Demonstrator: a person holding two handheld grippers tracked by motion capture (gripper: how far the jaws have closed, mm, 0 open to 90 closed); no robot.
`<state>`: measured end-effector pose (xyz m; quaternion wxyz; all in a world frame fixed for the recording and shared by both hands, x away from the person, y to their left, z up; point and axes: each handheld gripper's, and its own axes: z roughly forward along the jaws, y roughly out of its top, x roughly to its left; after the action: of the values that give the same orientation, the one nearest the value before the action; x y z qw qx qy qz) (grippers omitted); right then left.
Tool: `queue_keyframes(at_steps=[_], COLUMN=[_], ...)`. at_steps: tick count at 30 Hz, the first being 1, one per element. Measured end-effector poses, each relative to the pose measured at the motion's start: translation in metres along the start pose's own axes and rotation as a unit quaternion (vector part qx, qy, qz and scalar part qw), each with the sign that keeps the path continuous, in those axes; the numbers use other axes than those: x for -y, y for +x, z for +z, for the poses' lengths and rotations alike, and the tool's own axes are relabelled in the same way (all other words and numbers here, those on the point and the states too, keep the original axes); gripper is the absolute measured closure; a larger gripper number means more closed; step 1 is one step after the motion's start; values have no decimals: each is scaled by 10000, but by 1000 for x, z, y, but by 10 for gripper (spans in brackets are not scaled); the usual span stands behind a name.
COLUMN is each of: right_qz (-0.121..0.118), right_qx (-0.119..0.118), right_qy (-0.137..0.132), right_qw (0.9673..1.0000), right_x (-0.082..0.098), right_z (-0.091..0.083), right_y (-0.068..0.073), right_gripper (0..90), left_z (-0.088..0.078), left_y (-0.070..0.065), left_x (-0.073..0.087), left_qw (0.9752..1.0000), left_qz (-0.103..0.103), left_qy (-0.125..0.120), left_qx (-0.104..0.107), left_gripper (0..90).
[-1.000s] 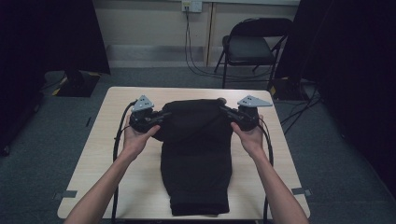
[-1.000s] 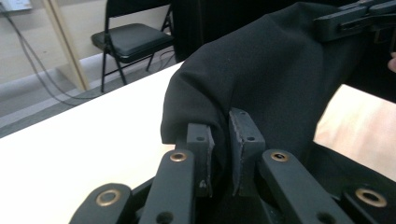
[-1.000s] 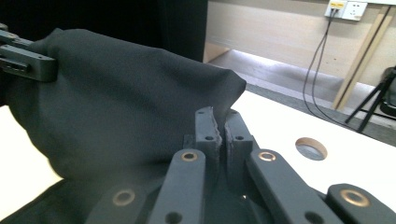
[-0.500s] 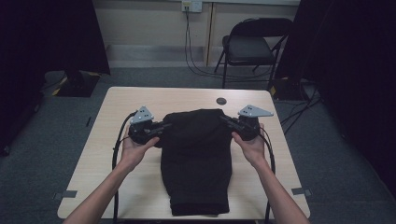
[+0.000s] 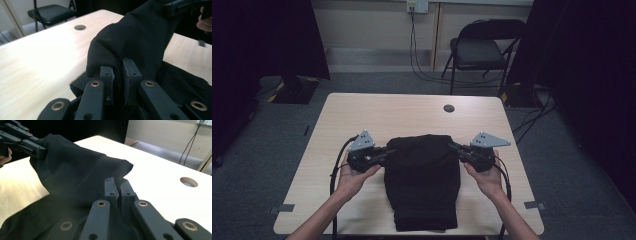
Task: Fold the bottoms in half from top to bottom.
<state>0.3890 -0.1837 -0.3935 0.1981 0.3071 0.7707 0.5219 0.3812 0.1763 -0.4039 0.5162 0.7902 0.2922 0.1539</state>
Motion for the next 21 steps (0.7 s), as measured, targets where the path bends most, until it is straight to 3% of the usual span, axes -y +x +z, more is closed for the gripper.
queue_keyframes(at_steps=[11,21], right_qz=[63,3], right_qx=[-189,-336], right_qy=[189,810], right_qw=[9996,9961], right_x=[26,63], right_z=[-21,-30], right_y=[17,34], right_gripper=[870,855], left_z=[-10,-5], left_y=[-29,-47], left_x=[23,46], left_qw=[9987,9945], left_qz=[92,186], left_qy=[276,809], left_qx=[410,642], left_gripper=[798,776])
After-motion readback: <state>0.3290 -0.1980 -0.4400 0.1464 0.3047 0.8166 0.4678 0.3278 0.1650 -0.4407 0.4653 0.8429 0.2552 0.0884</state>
